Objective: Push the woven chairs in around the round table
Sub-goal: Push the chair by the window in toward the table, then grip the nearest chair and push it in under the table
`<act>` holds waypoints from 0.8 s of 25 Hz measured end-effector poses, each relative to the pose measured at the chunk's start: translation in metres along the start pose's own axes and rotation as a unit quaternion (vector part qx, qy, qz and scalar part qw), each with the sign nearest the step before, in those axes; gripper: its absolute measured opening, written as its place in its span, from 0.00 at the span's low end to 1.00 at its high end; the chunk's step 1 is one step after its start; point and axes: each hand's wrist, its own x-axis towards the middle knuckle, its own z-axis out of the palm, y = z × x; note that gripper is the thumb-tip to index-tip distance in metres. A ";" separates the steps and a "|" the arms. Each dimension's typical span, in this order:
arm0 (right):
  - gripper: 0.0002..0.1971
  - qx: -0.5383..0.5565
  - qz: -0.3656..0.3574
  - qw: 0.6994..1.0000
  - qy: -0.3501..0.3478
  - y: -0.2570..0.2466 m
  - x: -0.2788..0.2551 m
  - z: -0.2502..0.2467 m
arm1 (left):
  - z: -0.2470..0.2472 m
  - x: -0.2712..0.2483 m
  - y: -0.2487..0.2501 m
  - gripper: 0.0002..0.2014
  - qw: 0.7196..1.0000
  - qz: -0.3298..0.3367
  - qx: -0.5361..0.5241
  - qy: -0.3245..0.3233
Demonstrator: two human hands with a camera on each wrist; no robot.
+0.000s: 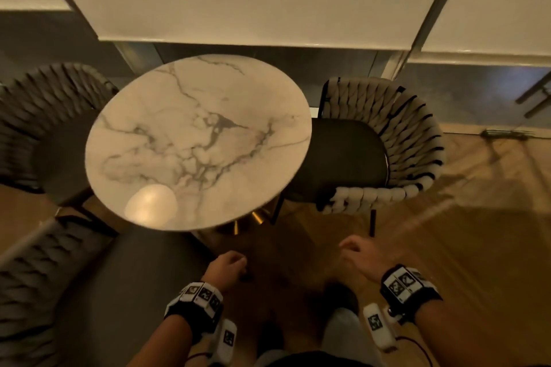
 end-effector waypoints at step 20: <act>0.05 -0.136 -0.029 0.978 -0.156 -0.006 -0.099 0.232 | -0.040 -0.128 -0.253 0.06 0.978 -0.103 -0.092 0.159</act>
